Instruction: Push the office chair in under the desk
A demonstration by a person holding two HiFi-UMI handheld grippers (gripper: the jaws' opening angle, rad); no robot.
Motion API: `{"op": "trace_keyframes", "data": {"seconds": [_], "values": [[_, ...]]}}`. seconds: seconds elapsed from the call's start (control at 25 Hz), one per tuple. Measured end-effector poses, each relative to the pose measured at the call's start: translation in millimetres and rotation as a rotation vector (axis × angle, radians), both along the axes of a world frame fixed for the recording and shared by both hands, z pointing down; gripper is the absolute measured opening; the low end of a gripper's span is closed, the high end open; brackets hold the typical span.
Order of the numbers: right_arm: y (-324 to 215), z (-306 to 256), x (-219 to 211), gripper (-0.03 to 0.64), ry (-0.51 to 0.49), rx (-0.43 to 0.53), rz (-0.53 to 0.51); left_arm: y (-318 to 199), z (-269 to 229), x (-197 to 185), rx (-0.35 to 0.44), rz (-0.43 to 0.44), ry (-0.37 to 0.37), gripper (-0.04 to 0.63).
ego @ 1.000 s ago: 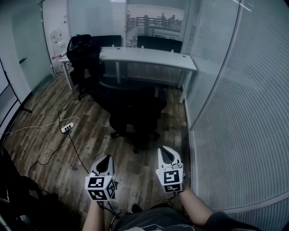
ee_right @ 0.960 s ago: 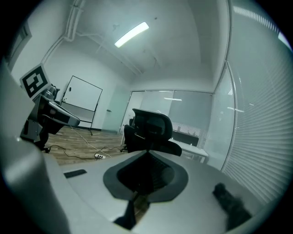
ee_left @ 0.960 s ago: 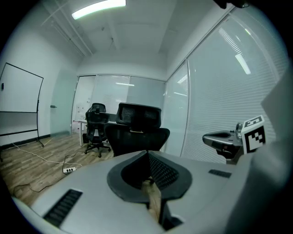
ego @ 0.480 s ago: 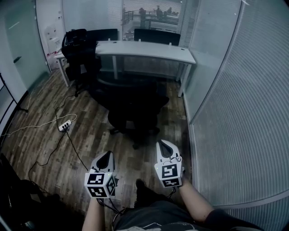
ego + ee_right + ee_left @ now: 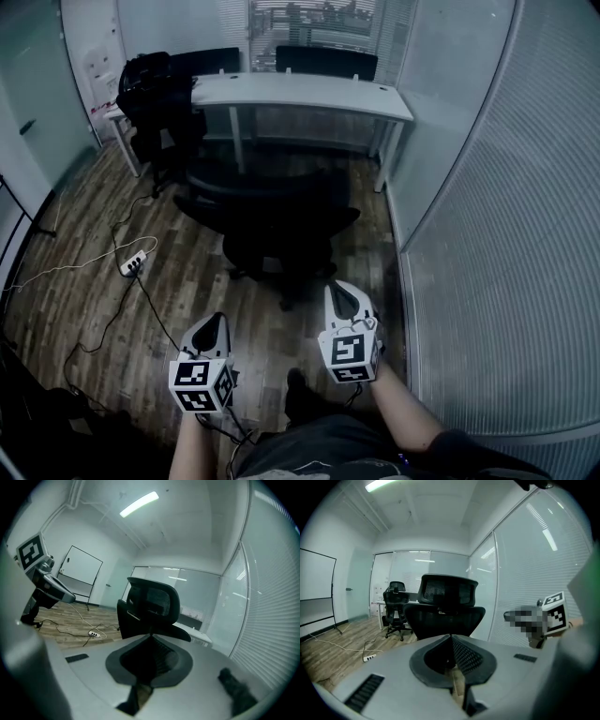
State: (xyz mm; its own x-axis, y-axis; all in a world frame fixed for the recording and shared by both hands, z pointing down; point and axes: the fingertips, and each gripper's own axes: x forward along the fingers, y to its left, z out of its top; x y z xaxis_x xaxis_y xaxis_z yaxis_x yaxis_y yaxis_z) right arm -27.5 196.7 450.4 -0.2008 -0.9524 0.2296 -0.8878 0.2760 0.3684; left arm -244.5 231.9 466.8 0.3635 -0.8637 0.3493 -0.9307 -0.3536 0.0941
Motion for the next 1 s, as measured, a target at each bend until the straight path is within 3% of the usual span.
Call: {"op": "trace_keyframes", "data": {"seconds": [0.2,0.52,0.64,0.84,1.0], "values": [[-54,7,12,0.025,-0.002,0.000,0.050,-58,-1,-4,0.009,0.005,-0.015,0.017],[-131,8,38,0.029,0.131,0.004,0.105,-135,-7,-5,0.023,0.018,-0.052,0.017],[-149,14,47,0.155,0.201,-0.006,0.088,-155,-8,-7,0.041,0.004,-0.084,0.018],[-169,16,49,0.224,0.391,0.025,0.040,-178,-5,-6,0.039,0.028,-0.137,0.025],[-184,26,40,0.267,0.555,0.004,-0.002,-191,-5,-9,0.051,0.042,-0.208,0.152]]}}
